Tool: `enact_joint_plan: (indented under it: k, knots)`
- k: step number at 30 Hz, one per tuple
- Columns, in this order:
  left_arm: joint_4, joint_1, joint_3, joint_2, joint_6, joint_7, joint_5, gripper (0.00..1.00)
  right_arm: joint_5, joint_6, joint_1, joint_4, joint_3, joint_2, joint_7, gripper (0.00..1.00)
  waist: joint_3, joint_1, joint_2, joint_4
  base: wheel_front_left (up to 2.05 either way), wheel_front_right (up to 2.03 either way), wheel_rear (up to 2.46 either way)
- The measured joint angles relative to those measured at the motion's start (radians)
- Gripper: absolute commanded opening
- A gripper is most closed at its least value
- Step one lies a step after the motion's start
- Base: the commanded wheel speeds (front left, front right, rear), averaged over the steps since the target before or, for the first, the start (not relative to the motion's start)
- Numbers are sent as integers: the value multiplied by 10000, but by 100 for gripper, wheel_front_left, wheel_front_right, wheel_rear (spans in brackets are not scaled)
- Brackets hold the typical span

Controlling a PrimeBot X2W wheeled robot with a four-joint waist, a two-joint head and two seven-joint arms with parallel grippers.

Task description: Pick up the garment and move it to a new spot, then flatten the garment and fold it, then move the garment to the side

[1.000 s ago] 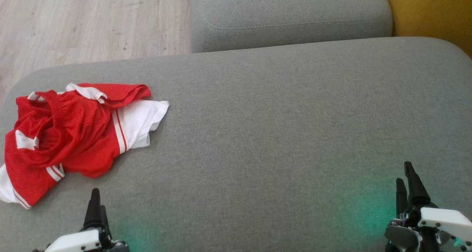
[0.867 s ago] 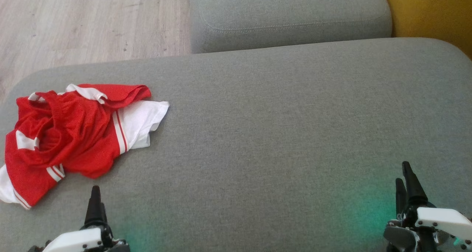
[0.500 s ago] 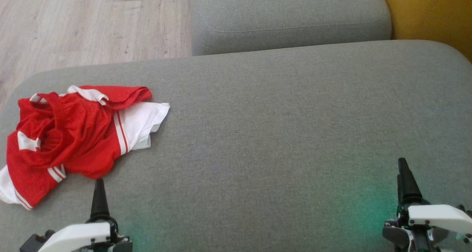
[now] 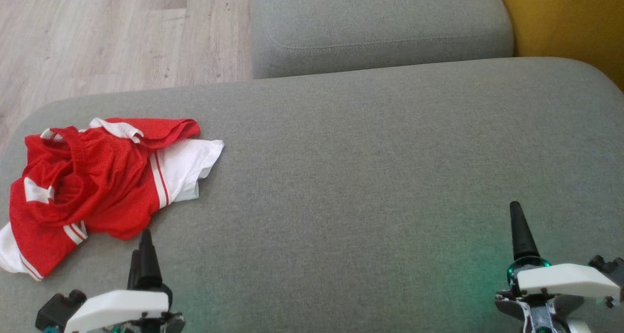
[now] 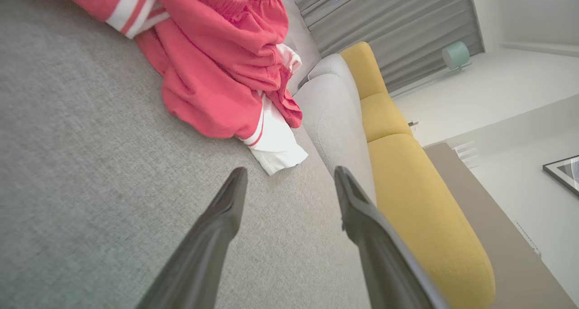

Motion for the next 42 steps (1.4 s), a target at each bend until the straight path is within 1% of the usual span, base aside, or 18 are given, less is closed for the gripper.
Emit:
enact_joint_plan:
  k: [10, 19, 24, 34, 42]
  knots:
    - [-213, 30, -153, 2, 134, -282, 1074, 100, -1158, 0, 20, -130, 228, 0, -278, 100, -133, 0, 0, 0, 0, 0, 0]
    - [-431, 224, -408, 6, 247, -495, 2199, 100, -2514, 0, 37, -347, 600, 0, -516, 100, -211, 0, 0, 38, 0, 0, 0]
    - [-602, 222, -493, 8, 395, -679, 2826, 100, -3185, 0, 76, -456, 771, -2, -686, 100, -233, 0, 0, 63, 0, 0, 0]
    - [-838, 280, -715, 15, 408, -934, 4107, 100, -4520, 0, 221, -619, 943, -4, -947, 100, -324, 0, 0, 63, 0, 0, 0]
    - [-976, 442, -815, 21, 571, -1177, 5055, 100, -5528, 0, 223, -675, 1158, -4, -1154, 100, -428, 0, 0, 65, 0, 0, 0]
